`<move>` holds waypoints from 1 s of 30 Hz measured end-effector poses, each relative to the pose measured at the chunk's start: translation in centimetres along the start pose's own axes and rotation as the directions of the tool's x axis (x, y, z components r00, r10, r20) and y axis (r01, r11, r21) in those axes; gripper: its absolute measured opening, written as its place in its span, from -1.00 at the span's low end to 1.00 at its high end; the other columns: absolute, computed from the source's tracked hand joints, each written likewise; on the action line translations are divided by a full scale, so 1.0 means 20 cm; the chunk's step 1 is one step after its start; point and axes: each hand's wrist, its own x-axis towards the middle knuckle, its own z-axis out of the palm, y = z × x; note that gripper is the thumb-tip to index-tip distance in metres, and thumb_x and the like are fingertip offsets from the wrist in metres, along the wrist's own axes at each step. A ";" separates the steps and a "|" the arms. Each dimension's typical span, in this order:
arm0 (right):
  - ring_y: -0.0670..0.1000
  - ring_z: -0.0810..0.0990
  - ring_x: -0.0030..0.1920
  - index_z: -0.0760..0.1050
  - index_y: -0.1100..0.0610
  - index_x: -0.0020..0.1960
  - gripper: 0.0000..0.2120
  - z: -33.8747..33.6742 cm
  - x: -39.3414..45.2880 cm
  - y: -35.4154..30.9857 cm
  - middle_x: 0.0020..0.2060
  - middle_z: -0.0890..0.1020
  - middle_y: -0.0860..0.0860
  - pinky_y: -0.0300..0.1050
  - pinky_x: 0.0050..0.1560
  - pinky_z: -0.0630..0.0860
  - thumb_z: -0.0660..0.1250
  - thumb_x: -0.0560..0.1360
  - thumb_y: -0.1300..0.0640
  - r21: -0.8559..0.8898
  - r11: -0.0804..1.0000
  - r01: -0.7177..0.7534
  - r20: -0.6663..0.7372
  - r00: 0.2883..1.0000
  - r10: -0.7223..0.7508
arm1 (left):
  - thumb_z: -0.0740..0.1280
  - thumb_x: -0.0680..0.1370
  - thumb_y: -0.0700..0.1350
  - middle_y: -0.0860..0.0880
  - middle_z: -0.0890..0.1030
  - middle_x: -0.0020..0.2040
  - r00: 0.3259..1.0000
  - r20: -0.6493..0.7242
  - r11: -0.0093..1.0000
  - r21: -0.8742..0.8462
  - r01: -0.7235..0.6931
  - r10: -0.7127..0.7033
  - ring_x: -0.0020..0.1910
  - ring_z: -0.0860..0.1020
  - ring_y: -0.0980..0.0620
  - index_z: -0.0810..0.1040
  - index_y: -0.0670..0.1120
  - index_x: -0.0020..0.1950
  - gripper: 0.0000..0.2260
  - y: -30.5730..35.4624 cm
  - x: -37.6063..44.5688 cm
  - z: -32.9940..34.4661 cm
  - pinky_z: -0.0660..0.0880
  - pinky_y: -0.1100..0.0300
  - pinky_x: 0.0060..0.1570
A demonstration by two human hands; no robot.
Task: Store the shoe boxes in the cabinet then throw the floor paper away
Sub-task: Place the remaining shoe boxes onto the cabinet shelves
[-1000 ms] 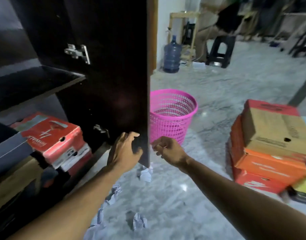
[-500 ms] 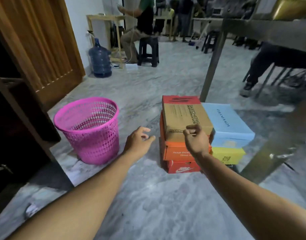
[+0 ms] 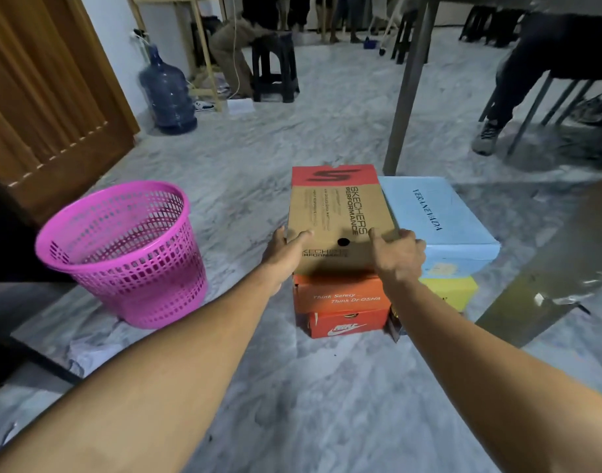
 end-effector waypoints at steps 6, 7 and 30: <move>0.26 0.41 0.39 0.50 0.02 0.21 -0.53 0.00 -0.08 0.17 0.29 0.45 0.22 0.12 0.37 0.36 0.44 0.44 -0.24 0.194 0.971 -0.137 -0.039 0.988 0.147 | 0.24 0.48 0.47 0.03 0.52 0.47 0.999 -0.019 0.995 0.085 0.049 -0.047 0.37 0.53 -0.13 0.47 0.13 0.49 -0.32 -0.10 -0.01 -0.12 0.47 -0.10 0.40; 0.28 0.42 0.37 0.46 0.01 0.19 -0.52 0.02 -0.09 0.20 0.29 0.44 0.23 0.11 0.37 0.37 0.46 0.41 -0.24 0.243 0.953 -0.180 -0.012 0.982 0.188 | 0.26 0.52 0.42 0.03 0.53 0.44 0.999 0.001 0.997 0.060 0.054 -0.054 0.34 0.54 -0.10 0.49 0.12 0.46 -0.39 -0.11 -0.01 -0.13 0.48 -0.08 0.38; 0.03 0.64 0.02 0.37 -0.22 0.01 -0.46 -0.17 -0.47 0.01 0.10 0.63 0.04 0.19 0.15 0.65 0.64 0.21 -0.19 0.725 0.678 -0.124 0.107 0.992 0.067 | 0.31 0.28 0.57 0.07 0.51 0.24 0.991 -0.100 0.983 -0.153 -0.100 0.085 0.25 0.57 -0.07 0.35 0.22 0.37 -0.24 -0.09 -0.44 -0.48 0.54 -0.18 0.28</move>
